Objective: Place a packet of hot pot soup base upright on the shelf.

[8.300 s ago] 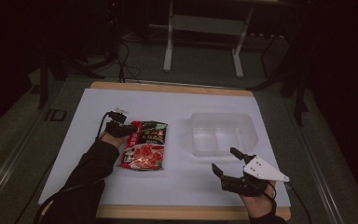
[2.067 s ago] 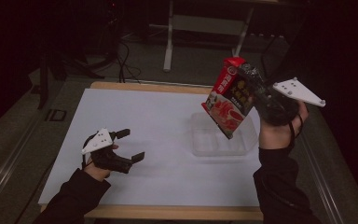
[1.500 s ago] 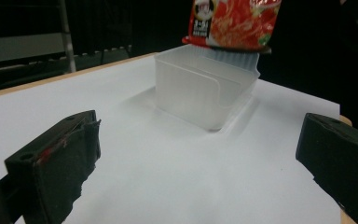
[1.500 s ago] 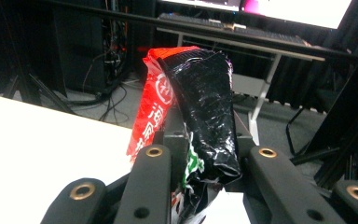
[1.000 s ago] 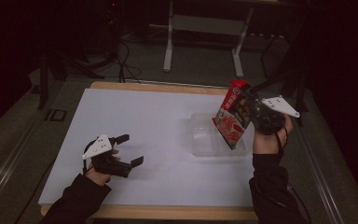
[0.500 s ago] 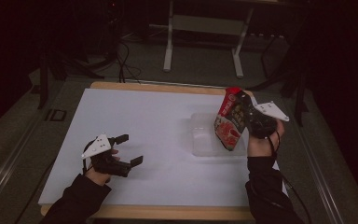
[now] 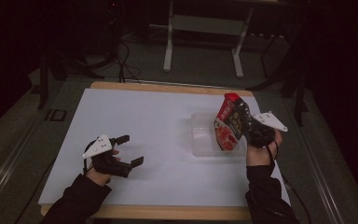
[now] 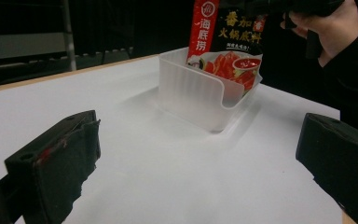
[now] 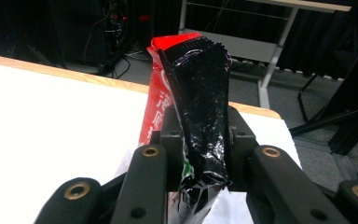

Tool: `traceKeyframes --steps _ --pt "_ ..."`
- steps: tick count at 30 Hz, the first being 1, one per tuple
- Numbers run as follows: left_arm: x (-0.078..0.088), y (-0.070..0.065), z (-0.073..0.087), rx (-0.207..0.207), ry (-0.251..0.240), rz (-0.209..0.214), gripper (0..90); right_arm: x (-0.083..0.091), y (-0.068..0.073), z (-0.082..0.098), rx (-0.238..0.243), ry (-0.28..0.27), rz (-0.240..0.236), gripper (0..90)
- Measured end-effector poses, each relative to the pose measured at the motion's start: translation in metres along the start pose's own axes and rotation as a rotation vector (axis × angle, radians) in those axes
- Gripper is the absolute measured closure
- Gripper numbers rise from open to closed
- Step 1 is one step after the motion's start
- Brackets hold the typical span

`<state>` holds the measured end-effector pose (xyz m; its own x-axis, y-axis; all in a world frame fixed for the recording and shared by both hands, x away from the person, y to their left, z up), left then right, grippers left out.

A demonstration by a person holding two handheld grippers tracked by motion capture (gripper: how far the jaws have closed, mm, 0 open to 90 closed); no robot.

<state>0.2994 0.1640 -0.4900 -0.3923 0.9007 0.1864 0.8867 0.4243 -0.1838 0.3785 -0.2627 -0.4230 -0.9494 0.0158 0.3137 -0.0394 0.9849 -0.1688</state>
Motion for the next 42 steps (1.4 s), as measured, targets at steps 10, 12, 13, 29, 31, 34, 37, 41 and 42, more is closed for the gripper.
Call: traceKeyframes --steps 10,12,13,29,31,34,37,41,42 --pt "0.000 0.000 0.001 0.012 0.009 -0.001 0.1 -0.002 -0.005 -0.007 -0.017 0.051 -0.057 64.0" --pt "-0.001 -0.001 0.001 0.009 0.013 0.002 0.1 -0.001 -0.006 -0.011 -0.018 0.047 -0.059 57.9" --pt "-0.001 -0.001 0.001 0.006 0.013 0.005 0.1 0.000 -0.006 -0.013 -0.015 0.043 -0.060 53.8" --pt "0.001 -0.003 0.000 -0.001 0.009 0.006 0.1 0.030 0.010 -0.055 0.006 -0.067 -0.239 13.5" --pt "0.002 -0.003 0.000 -0.002 0.006 0.005 0.1 0.034 0.014 -0.057 0.004 -0.079 -0.262 12.9" --pt "0.002 -0.003 0.001 -0.006 0.010 0.005 0.1 0.038 0.019 -0.057 0.023 -0.080 -0.285 12.1" --pt "0.002 -0.003 0.000 -0.004 0.006 0.006 0.1 0.045 0.029 -0.056 0.038 -0.086 -0.341 11.9" --pt "0.002 -0.004 0.001 -0.005 0.005 0.009 0.1 0.051 0.038 -0.051 0.061 -0.103 -0.403 11.9" --pt "0.002 -0.004 0.001 -0.005 0.005 0.009 0.1 0.051 0.038 -0.051 0.061 -0.103 -0.403 11.9"
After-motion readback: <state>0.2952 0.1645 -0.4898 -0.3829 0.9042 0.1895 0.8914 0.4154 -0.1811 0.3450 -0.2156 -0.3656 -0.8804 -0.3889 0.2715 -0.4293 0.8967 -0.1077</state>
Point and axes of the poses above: each handheld gripper's, and its own axes: x roughly backward along the jaws, z roughly out of its underside, y roughly to its left, the point moved 3 cm from there along -x, roughly forward along the jaws, and after that the axes turned 12 degrees about z, right-handed, at the moved point
